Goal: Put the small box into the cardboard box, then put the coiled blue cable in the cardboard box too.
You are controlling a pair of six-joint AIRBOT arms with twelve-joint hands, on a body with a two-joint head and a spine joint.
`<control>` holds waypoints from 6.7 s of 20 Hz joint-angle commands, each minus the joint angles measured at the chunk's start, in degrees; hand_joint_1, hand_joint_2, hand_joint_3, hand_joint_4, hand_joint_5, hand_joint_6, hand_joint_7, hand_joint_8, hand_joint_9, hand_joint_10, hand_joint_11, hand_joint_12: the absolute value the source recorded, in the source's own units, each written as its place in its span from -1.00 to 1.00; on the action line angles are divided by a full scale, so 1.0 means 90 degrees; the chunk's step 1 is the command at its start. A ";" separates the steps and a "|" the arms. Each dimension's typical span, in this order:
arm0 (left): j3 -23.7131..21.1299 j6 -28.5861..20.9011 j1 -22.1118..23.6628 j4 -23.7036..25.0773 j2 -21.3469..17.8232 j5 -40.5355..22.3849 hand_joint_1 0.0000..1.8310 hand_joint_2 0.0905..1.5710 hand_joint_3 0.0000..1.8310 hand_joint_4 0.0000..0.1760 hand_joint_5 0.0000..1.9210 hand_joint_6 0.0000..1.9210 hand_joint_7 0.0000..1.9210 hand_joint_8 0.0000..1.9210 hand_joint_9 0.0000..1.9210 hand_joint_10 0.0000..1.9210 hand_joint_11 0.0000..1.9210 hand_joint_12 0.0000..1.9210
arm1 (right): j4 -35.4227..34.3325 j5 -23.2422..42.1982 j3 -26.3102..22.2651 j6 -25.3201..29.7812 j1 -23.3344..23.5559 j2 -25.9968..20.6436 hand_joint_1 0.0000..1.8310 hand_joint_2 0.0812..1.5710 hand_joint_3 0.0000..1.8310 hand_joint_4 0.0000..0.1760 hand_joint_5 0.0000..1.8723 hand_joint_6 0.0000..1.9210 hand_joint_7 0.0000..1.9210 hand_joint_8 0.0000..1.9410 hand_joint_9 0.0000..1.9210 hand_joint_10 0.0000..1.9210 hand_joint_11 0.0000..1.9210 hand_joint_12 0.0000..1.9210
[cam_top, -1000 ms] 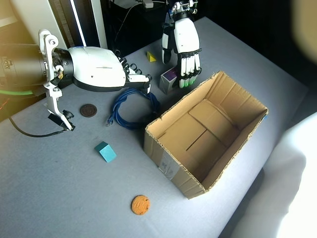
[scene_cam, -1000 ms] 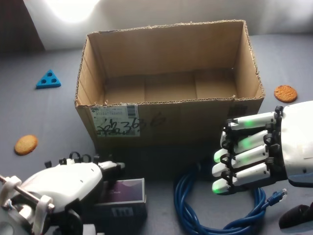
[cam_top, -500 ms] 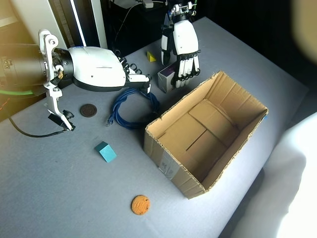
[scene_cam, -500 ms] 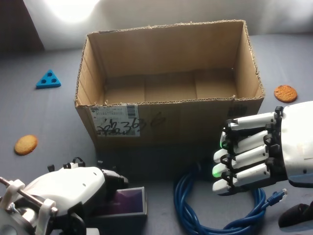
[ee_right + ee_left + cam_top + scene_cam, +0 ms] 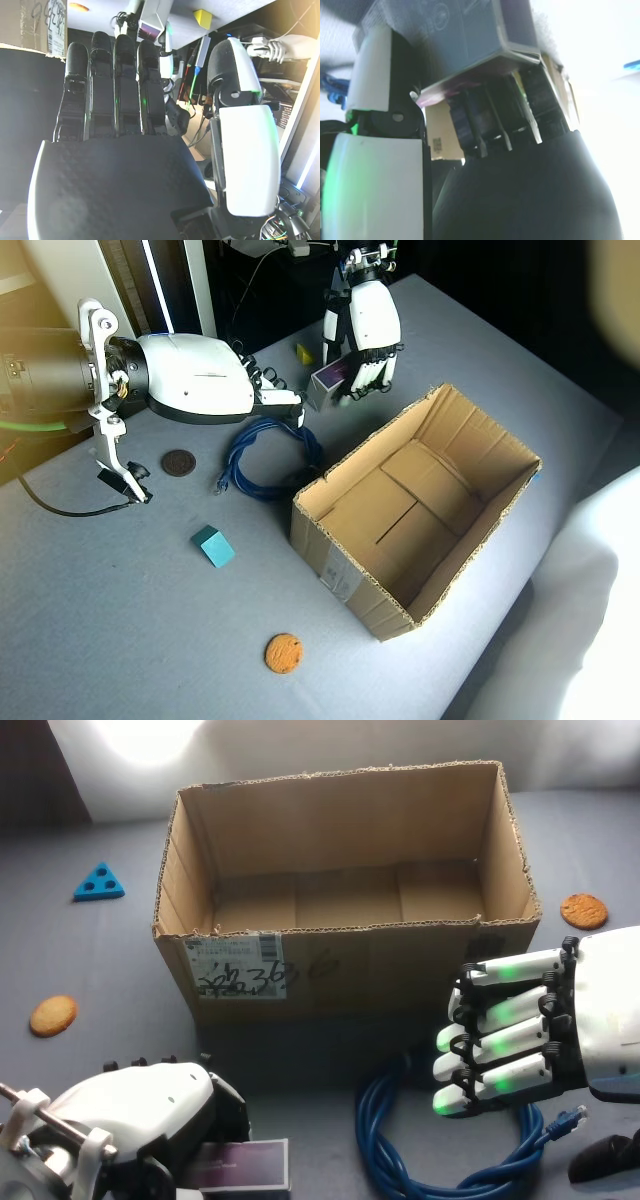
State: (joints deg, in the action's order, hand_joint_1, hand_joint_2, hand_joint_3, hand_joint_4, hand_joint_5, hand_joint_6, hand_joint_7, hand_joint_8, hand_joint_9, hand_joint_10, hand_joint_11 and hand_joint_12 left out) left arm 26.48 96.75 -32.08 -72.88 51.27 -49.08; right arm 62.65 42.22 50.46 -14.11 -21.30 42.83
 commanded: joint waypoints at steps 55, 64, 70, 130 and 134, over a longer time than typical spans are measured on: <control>0.2309 -0.0882 0.1588 0.3052 -0.1298 0.0040 0.34 0.43 -1.00 -1.00 -0.07 0.04 0.01 0.24 -0.05 0.04 -0.24 0.34 | -0.0334 0.0463 -0.0034 -0.0188 0.0023 -0.0062 -0.14 0.36 -1.00 -1.00 -0.43 -1.00 -0.47 -0.99 -0.52 -0.99 -1.00 0.15; 0.2393 -0.0414 0.2617 0.3107 -0.1163 0.0758 0.49 0.45 -1.00 -1.00 -0.15 0.11 -0.05 0.20 -0.16 0.47 -0.30 0.36 | -0.0334 0.0463 -0.0033 -0.0233 0.0023 -0.0062 -0.24 0.39 -1.00 -1.00 -0.41 -0.99 -0.45 -0.99 -0.50 -0.99 -1.00 0.18; 0.2299 -0.0433 0.2740 0.3103 -0.0886 0.0930 0.49 0.44 -1.00 -1.00 -0.11 0.02 -0.05 0.15 -0.12 0.47 -0.30 0.48 | -0.0334 0.0463 -0.0033 -0.0267 0.0023 -0.0060 -0.23 0.41 -0.99 -1.00 -0.49 -1.00 -0.51 -1.00 -0.55 -1.00 -1.00 0.04; 0.2835 -0.1366 0.2403 0.3985 -0.0357 0.1313 -0.77 0.45 -1.00 -1.00 -0.76 -1.00 -0.72 -0.99 -0.74 -0.99 -1.00 -0.40 | -0.0780 -0.0438 0.0485 -0.1890 -0.0639 0.1079 -0.05 0.32 -1.00 -1.00 -0.42 -1.00 -0.44 -1.00 -0.48 -1.00 -0.97 0.12; 0.2838 -0.1388 0.2144 0.4003 -0.0685 0.1311 -0.83 0.47 -1.00 -1.00 -0.76 -1.00 -0.72 -1.00 -0.74 -1.00 -1.00 -0.42 | -0.0780 -0.0577 0.0483 -0.1889 -0.0716 0.1162 0.08 0.28 -1.00 -1.00 -0.42 -0.99 -0.46 -0.99 -0.50 -1.00 -0.96 0.12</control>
State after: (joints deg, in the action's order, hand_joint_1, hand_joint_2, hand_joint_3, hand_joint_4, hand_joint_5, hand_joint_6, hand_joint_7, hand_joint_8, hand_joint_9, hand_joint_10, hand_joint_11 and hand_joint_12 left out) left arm 51.77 84.44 -13.15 -38.46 46.06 -31.68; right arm 57.43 33.08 54.98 -30.98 -27.70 53.49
